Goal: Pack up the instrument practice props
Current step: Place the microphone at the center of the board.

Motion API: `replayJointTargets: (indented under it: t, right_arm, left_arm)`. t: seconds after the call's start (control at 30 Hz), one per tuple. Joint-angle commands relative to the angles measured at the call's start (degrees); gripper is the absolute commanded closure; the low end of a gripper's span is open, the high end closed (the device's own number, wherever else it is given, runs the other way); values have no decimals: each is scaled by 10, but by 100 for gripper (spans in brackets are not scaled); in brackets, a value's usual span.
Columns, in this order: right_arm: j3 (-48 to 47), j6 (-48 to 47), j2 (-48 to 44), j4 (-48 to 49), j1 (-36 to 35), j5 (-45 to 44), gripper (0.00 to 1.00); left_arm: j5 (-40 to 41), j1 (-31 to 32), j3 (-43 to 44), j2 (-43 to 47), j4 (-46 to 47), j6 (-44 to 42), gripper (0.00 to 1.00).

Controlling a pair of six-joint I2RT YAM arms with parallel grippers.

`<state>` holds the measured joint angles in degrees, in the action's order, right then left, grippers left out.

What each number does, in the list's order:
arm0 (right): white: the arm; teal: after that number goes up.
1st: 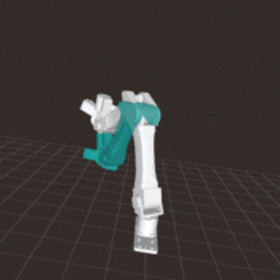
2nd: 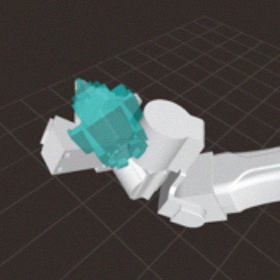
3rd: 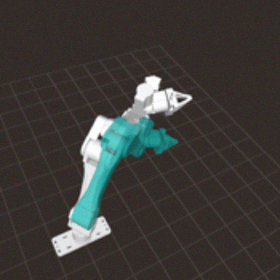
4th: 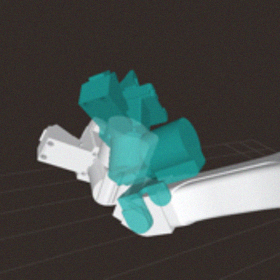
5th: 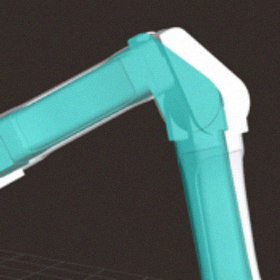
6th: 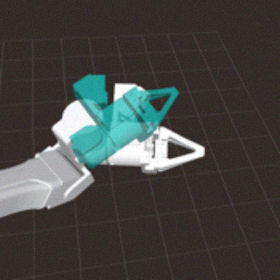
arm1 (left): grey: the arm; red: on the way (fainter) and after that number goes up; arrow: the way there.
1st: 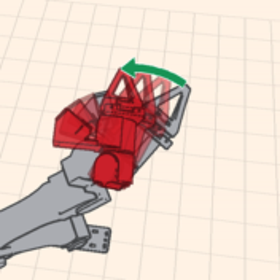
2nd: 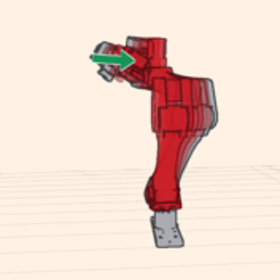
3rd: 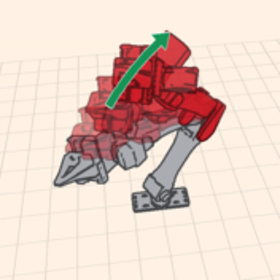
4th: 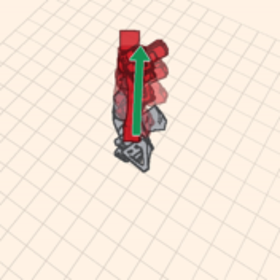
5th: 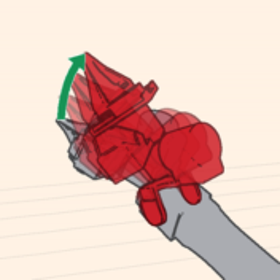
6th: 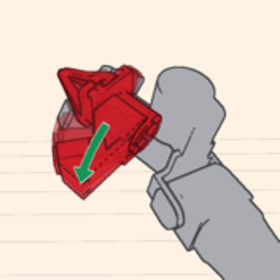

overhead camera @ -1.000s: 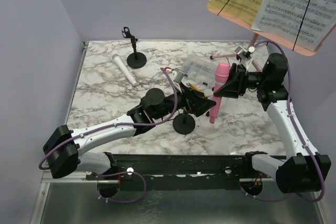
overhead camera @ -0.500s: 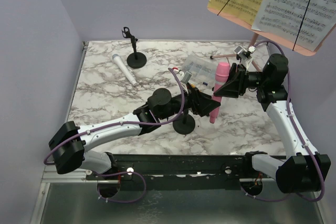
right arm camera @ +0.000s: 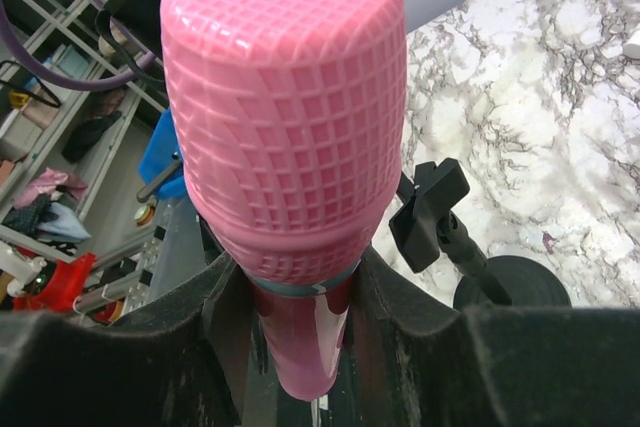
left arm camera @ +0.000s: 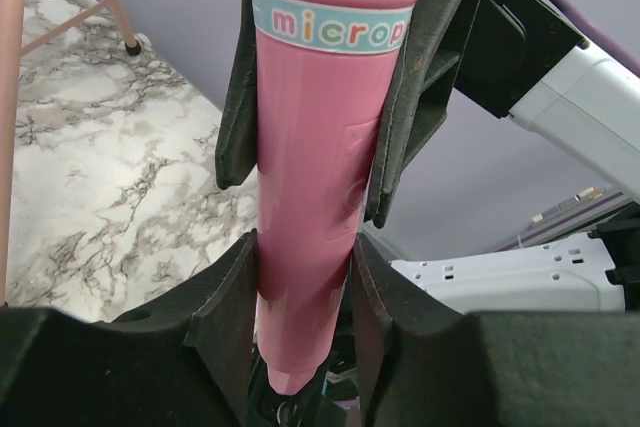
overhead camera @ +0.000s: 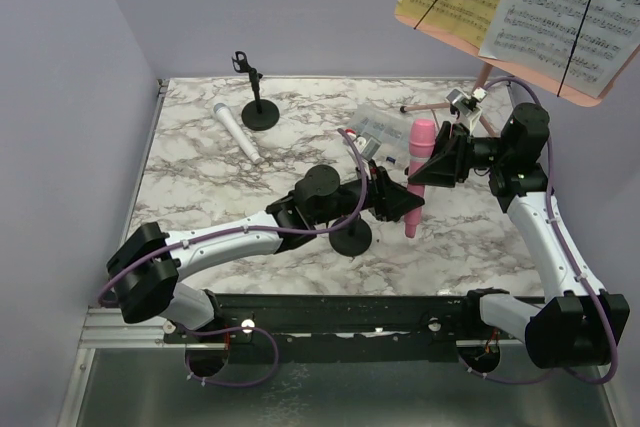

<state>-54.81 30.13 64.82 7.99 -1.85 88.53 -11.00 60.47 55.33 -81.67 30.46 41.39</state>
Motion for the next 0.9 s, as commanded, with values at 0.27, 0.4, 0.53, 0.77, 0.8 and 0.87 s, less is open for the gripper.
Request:
replayJointTargets:
  t: [0.27,0.4,0.53,0.77,0.8,0.87]
  right_arm:
    - [10,-14,-12,17,2,30,59]
    - [8,-28,-14,8,3,37,33]
    - [6,-43,-18,-2,9,48,13]
    - [7,-57,-19,-2,15,74,0]
    - [8,-58,-19,-2,15,76,0]
    - [10,-61,-19,0,15,82,0]
  left_arm:
    - [-10,3,6,16,18,13,100]
    - [5,3,-4,37,21,1,100]
    - [16,-2,-14,57,21,-10,100]
    - [25,-28,-37,94,17,-15,100]
    - [26,-34,-39,100,14,-16,100]
    - [29,-45,-42,112,2,-22,100]
